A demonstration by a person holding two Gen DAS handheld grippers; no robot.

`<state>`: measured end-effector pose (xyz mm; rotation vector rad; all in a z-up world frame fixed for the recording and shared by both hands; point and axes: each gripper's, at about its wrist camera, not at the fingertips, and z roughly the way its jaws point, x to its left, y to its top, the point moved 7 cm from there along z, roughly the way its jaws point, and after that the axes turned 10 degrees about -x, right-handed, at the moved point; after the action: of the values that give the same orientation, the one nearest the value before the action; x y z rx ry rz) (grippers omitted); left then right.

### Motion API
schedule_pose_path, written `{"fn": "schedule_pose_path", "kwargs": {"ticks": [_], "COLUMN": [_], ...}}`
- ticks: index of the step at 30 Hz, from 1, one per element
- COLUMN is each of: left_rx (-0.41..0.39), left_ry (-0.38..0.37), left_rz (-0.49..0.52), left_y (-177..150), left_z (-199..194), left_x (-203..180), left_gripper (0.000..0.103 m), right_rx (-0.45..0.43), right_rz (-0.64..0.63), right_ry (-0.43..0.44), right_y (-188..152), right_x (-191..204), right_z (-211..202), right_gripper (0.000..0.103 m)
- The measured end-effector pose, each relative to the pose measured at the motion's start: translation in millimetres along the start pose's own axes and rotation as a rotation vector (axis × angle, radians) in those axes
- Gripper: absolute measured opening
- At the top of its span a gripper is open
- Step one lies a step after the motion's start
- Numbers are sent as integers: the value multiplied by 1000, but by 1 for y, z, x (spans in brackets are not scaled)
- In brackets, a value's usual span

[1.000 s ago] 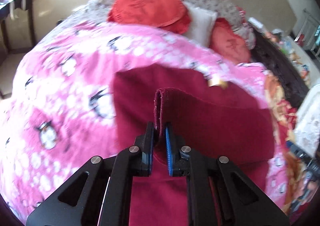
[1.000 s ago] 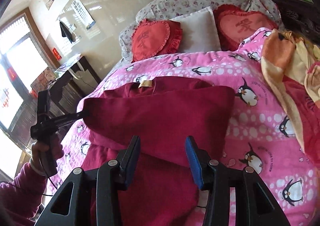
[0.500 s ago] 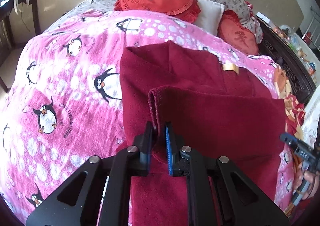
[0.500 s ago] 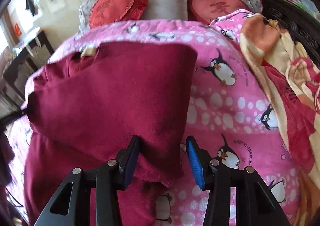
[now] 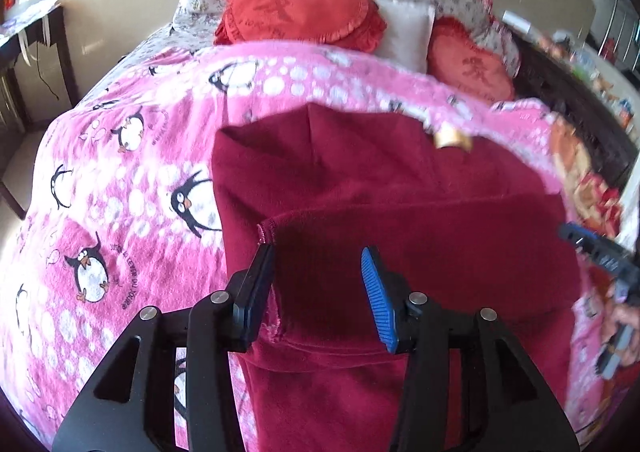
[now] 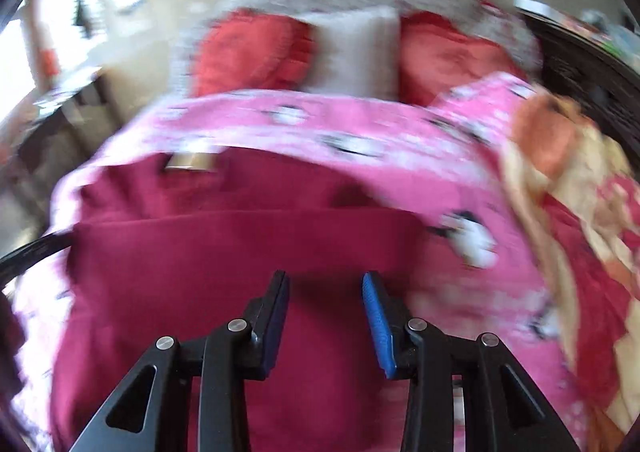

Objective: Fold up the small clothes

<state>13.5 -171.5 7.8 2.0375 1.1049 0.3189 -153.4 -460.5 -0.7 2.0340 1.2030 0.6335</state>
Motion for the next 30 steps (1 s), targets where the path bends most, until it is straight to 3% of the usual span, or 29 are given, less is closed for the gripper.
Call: {"fn": "schedule_pose_path", "kwargs": {"ticks": [3, 8, 12, 15, 17, 19, 25, 30], "left_rx": [30, 17, 23, 26, 32, 33, 28, 15], "left_ry": [40, 38, 45, 55, 59, 57, 60, 72], "left_rz": [11, -21, -22, -25, -25, -22, 2, 11], "left_y": [-8, -6, -8, -8, -7, -6, -10, -16], "left_z": [20, 21, 25, 26, 24, 17, -7, -34], "left_x": [4, 8, 10, 9, 7, 6, 3, 5], "left_gripper": [45, 45, 47, 47, 47, 47, 47, 47], "right_rx": [1, 13, -49, 1, 28, 34, -4, 74], "right_rz": [155, 100, 73, 39, 83, 122, 28, 2], "right_ry": [94, 53, 79, 12, 22, 34, 28, -13], "right_y": [-7, -2, 7, 0, -6, -2, -8, -36], "right_x": [-15, -14, 0, -2, -7, -10, 10, 13], "right_z": [10, -4, -25, -2, 9, 2, -44, -28], "right_gripper": [37, 40, 40, 41, 42, 42, 42, 42]}}
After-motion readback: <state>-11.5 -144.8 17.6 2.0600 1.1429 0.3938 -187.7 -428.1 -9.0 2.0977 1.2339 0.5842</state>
